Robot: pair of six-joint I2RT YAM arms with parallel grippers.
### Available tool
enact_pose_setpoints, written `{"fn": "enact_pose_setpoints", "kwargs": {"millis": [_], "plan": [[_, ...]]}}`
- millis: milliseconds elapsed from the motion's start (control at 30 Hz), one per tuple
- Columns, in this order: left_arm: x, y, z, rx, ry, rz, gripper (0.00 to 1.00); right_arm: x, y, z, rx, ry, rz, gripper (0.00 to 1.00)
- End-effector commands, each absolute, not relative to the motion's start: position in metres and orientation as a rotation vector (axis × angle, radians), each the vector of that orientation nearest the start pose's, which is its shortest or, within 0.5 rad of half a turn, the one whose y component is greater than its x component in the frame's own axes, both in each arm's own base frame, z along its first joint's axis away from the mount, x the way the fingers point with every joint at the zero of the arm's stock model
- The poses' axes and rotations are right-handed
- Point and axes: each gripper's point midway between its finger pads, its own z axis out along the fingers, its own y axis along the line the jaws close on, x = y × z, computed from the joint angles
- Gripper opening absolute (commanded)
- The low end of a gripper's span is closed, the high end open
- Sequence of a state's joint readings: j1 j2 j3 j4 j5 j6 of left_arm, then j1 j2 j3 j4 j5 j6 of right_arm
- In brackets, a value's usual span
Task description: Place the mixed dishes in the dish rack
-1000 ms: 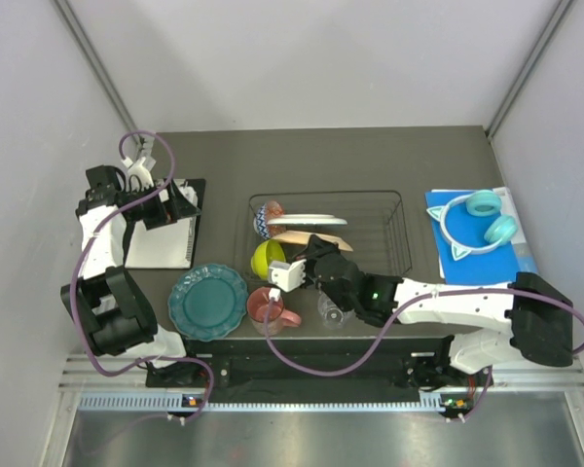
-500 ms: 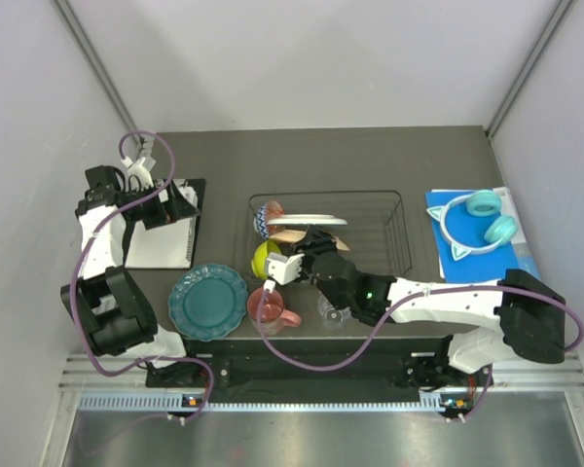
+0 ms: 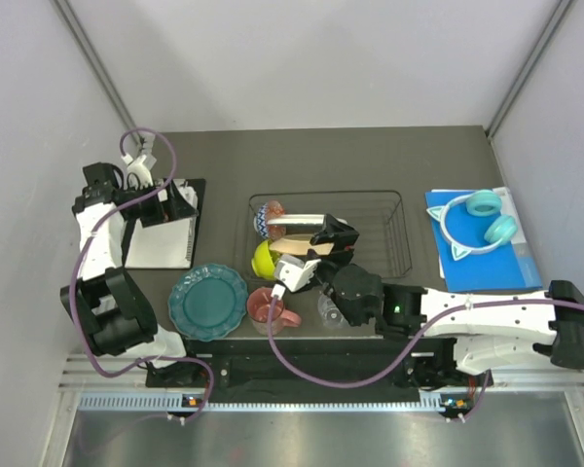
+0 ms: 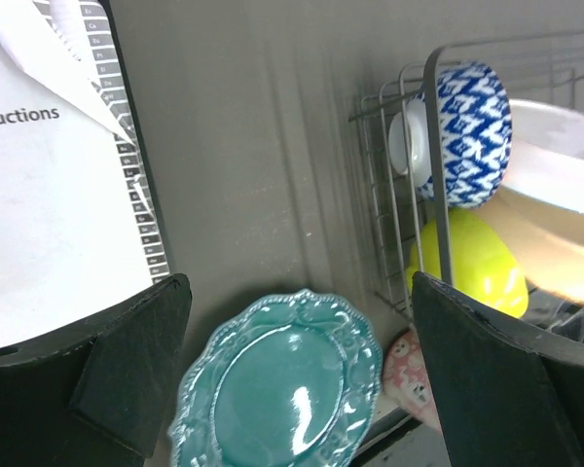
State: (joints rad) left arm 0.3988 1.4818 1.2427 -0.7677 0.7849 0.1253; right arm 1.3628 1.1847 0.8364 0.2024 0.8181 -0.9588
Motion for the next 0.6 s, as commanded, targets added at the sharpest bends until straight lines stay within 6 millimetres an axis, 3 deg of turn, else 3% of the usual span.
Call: {"fn": "enact_pose_setpoints", "kwargs": {"millis": [0,33,100,133,200,233,300,333,400,433,467,567], "plan": [[0.329,0.022,0.195,0.163,2.343,-0.637,0.99,0.202,0.284,0.313,-1.116,1.244,-0.361,1.0],[0.325,0.025,0.195,0.193,2.354,-0.605,0.99,0.201,0.283,0.324,-1.059,1.276,-0.316,1.0],[0.31,0.03,0.187,0.285,2.404,-0.555,0.99,0.199,0.285,0.323,-1.076,1.327,-0.294,1.0],[0.303,0.03,0.186,0.318,2.417,-0.547,0.99,0.198,0.291,0.34,-0.992,1.358,-0.209,1.0],[0.285,0.029,0.179,0.391,2.461,-0.555,0.99,0.198,0.305,0.343,-0.952,1.396,-0.157,1.0],[0.276,0.026,0.176,0.415,2.473,-0.57,0.99,0.199,0.311,0.355,-0.884,1.426,-0.097,1.0],[0.258,0.026,0.171,0.468,2.501,-0.599,0.98,0.202,0.336,0.35,-0.884,1.46,-0.07,1.0],[0.251,0.026,0.167,0.46,2.513,-0.637,0.98,0.201,0.347,0.363,-0.856,1.487,-0.004,1.0],[0.241,0.034,0.162,0.475,2.514,-0.668,0.98,0.204,0.375,0.346,-0.888,1.529,-0.007,1.0],[0.23,0.031,0.156,0.452,2.561,-0.747,0.98,0.203,0.392,0.358,-0.898,1.537,0.099,1.0],[0.228,0.032,0.152,0.475,2.563,-0.768,0.97,0.205,0.403,0.344,-0.944,1.563,0.094,1.0],[0.215,0.029,0.137,0.474,2.6,-0.877,0.96,0.212,0.412,0.349,-0.908,1.572,0.154,1.0]]}}
